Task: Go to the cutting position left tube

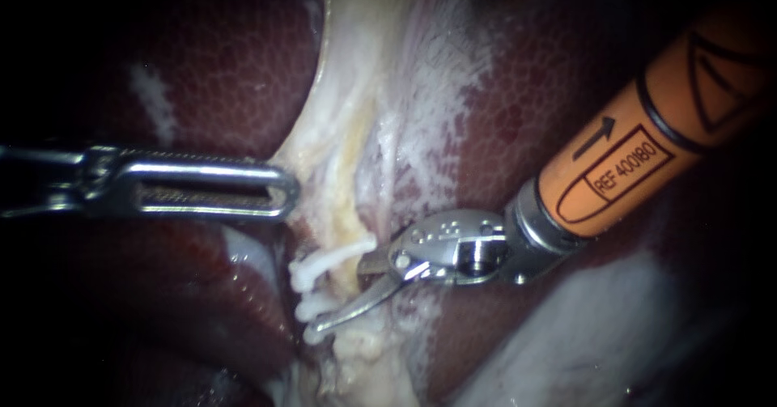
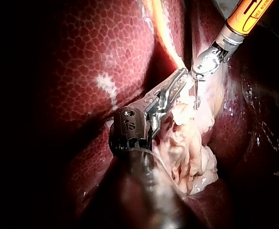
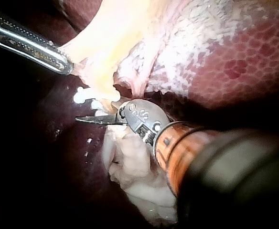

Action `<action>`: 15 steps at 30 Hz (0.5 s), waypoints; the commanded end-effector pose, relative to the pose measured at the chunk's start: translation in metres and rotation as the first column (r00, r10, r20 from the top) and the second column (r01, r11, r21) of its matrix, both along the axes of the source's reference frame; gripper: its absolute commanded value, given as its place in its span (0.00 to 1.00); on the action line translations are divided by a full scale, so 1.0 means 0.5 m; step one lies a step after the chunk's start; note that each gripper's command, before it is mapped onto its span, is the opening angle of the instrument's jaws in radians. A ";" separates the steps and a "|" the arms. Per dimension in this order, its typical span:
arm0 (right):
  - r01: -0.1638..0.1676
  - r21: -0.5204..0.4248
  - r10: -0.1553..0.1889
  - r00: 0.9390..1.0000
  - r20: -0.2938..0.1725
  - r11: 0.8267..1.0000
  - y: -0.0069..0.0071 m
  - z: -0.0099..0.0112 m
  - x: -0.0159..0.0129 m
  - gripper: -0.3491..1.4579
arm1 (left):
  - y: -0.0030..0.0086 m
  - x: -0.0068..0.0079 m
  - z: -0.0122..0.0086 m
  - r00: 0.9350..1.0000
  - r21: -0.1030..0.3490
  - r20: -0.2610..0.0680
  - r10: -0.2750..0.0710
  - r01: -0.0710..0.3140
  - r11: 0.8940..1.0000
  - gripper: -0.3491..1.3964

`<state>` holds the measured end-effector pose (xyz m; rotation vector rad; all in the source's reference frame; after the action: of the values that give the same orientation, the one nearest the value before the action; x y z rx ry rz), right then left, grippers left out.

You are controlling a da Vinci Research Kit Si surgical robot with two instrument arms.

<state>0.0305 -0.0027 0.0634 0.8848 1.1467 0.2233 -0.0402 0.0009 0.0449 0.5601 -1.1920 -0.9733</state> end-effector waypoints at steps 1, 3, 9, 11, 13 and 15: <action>-0.003 0.013 0.002 1.000 0.010 1.000 -0.0001 0.0002 -0.0001 0.49 | 0.0000 0.0000 0.0001 1.000 0.000 0.000 0.000 0.000 1.000 0.00; -0.003 0.018 0.003 1.000 0.013 1.000 -0.0002 0.0003 -0.0001 0.45 | -0.0001 -0.0001 0.0002 1.000 -0.001 -0.001 -0.001 0.001 1.000 0.00; -0.003 0.022 0.003 1.000 0.015 1.000 -0.0003 0.0008 -0.0001 0.37 | -0.0001 -0.0002 0.0002 1.000 -0.001 -0.001 -0.001 0.001 1.000 0.00; -0.003 0.026 0.003 1.000 0.017 1.000 -0.0004 0.0010 -0.0001 0.34 | -0.0001 -0.0002 0.0002 1.000 -0.001 -0.001 -0.001 0.001 1.000 0.00; -0.003 0.031 0.003 1.000 0.020 1.000 -0.0004 0.0012 -0.0003 0.31 | -0.0002 -0.0002 0.0003 1.000 -0.001 -0.001 -0.001 0.001 1.000 0.00; -0.003 0.031 0.002 1.000 0.019 1.000 -0.0004 0.0012 -0.0004 0.31 | -0.0002 -0.0002 0.0003 1.000 -0.001 -0.001 -0.001 0.001 1.000 0.00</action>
<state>0.0303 -0.0030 0.0641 0.9062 1.1291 0.2519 -0.0403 0.0008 0.0450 0.5586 -1.1921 -0.9730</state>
